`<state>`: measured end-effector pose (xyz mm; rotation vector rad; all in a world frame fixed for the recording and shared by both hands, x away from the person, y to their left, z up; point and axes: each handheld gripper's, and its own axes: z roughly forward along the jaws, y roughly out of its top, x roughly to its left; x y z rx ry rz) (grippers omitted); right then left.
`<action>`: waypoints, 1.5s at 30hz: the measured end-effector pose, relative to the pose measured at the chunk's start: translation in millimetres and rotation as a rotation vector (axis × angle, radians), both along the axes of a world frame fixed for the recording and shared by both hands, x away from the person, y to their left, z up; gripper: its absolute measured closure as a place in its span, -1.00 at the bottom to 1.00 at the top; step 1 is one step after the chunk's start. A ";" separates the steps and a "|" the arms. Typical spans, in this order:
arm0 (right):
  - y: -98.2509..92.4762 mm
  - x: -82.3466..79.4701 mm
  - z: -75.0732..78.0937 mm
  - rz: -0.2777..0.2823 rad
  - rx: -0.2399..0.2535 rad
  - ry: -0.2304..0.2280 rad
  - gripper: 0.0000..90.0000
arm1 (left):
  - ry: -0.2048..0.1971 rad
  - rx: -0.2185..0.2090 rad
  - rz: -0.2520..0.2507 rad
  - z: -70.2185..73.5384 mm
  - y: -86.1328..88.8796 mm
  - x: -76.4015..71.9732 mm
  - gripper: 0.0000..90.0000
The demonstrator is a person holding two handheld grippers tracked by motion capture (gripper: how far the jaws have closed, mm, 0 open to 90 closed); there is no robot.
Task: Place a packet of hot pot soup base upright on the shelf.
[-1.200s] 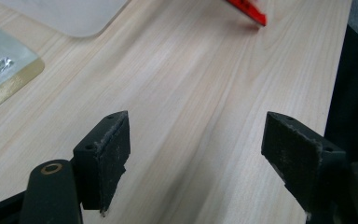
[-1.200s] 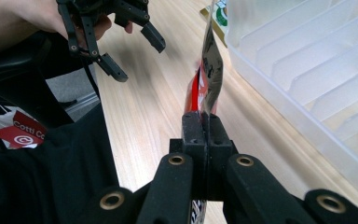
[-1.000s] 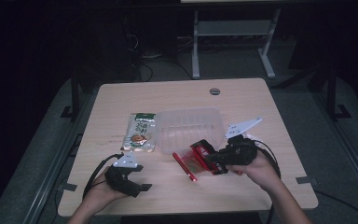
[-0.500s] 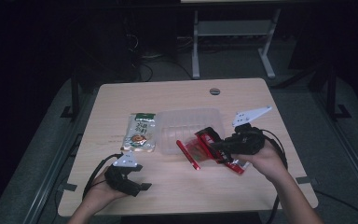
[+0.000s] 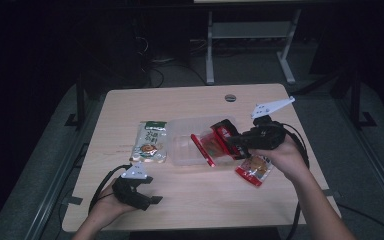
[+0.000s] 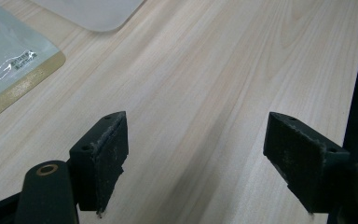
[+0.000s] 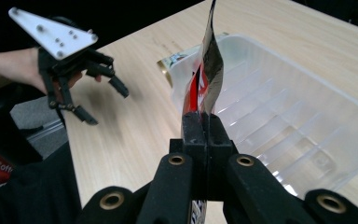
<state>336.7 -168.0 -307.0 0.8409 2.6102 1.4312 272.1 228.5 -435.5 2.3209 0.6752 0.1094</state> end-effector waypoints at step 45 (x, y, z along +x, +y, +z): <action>4.2 48.4 -14.7 -0.220 -0.105 0.043 0.99 | 0.012 0.008 -0.013 -1.1 -0.6 0.2 -0.51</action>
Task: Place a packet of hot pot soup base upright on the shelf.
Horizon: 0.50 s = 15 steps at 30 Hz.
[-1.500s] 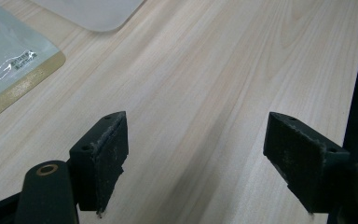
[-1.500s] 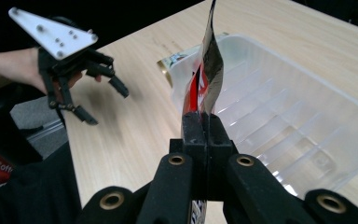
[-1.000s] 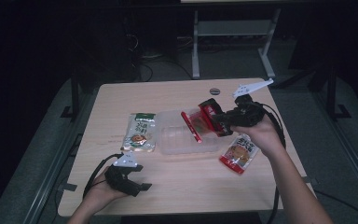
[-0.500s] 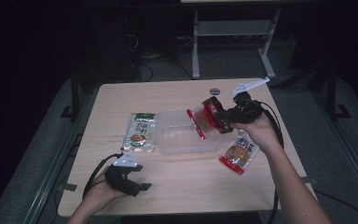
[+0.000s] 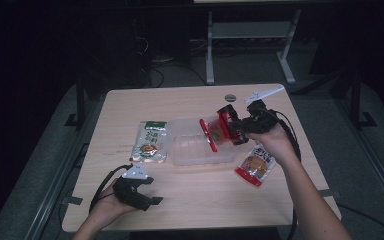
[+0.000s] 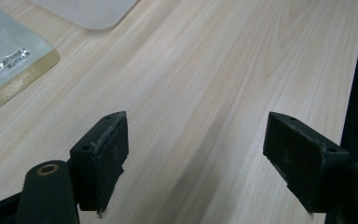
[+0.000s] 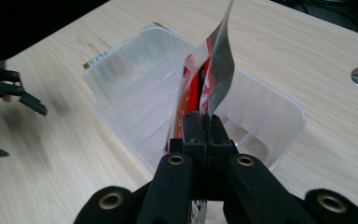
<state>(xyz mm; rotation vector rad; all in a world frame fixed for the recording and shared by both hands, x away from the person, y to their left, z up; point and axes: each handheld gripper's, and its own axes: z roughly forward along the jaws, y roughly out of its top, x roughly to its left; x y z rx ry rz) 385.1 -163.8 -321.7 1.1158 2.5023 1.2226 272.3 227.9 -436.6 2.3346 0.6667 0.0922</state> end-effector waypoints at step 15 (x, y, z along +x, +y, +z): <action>0.7 6.3 -5.9 -0.046 -0.052 0.029 0.99 | 0.007 -0.009 0.007 -0.4 -1.5 -0.6 -0.51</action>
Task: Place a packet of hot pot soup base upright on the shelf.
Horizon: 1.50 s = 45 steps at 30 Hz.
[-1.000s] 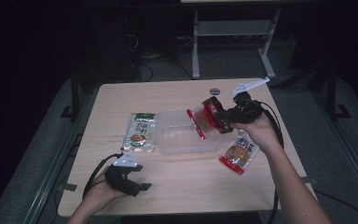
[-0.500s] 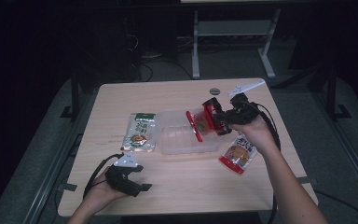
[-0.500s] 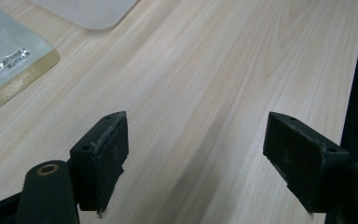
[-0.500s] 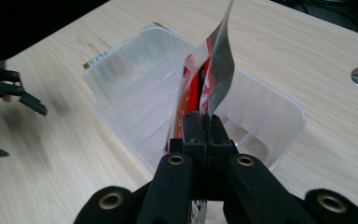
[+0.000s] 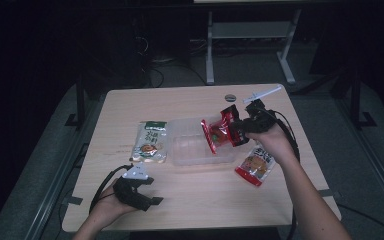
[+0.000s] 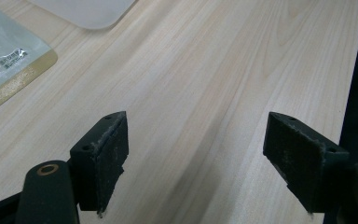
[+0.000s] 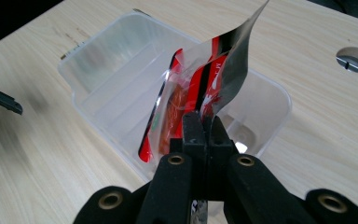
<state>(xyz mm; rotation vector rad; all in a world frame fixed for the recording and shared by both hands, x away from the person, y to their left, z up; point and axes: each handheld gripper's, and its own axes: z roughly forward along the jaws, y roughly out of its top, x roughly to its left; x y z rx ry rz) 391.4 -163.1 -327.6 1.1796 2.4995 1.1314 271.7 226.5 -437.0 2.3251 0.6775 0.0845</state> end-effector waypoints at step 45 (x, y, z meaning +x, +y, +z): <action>8.0 6.1 2.5 0.008 0.039 0.004 0.75 | -0.009 0.008 -0.005 1.3 2.5 1.3 -0.50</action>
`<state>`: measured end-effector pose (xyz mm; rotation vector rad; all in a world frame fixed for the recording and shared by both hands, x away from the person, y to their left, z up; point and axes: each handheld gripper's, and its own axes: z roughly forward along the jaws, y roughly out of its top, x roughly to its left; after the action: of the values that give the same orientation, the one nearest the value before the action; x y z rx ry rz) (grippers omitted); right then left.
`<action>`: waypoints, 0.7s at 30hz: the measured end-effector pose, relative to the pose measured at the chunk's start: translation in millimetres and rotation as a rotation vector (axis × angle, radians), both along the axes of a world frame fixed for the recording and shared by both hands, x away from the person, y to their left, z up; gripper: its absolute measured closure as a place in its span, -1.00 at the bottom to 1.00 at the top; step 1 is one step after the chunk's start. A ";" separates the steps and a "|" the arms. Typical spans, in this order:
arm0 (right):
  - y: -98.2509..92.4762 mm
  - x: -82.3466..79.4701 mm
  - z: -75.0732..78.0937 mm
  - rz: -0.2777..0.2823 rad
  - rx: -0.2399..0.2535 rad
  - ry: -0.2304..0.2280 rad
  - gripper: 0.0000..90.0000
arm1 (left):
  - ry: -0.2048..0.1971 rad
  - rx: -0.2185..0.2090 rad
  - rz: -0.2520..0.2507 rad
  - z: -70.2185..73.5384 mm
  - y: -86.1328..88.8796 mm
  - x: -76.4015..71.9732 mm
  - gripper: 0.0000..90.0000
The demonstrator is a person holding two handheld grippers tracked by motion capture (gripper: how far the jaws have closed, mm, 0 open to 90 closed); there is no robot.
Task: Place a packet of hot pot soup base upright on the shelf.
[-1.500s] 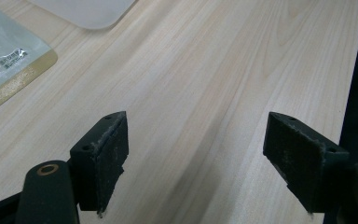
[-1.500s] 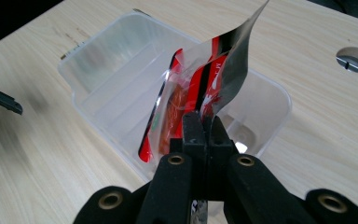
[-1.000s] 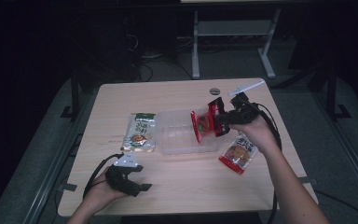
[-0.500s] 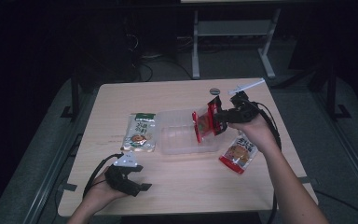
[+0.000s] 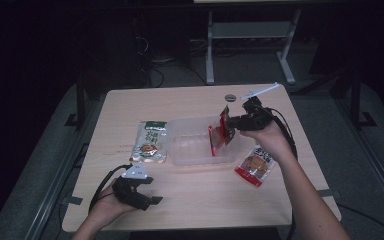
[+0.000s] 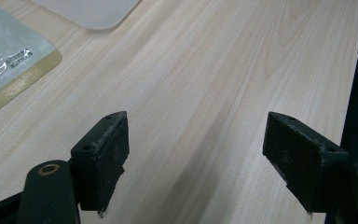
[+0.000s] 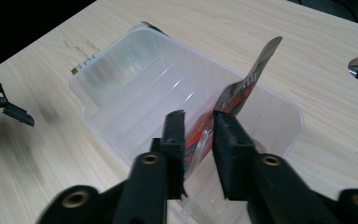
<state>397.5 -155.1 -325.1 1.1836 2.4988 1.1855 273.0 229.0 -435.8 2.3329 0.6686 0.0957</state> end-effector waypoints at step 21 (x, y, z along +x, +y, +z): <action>20.8 7.3 -12.1 0.019 -0.023 0.013 0.99 | 0.001 -0.002 0.004 -0.2 0.4 -0.2 -0.50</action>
<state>404.8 -134.3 -337.3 1.1676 2.5318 1.1541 272.8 229.4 -435.9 2.3303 0.6737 0.0957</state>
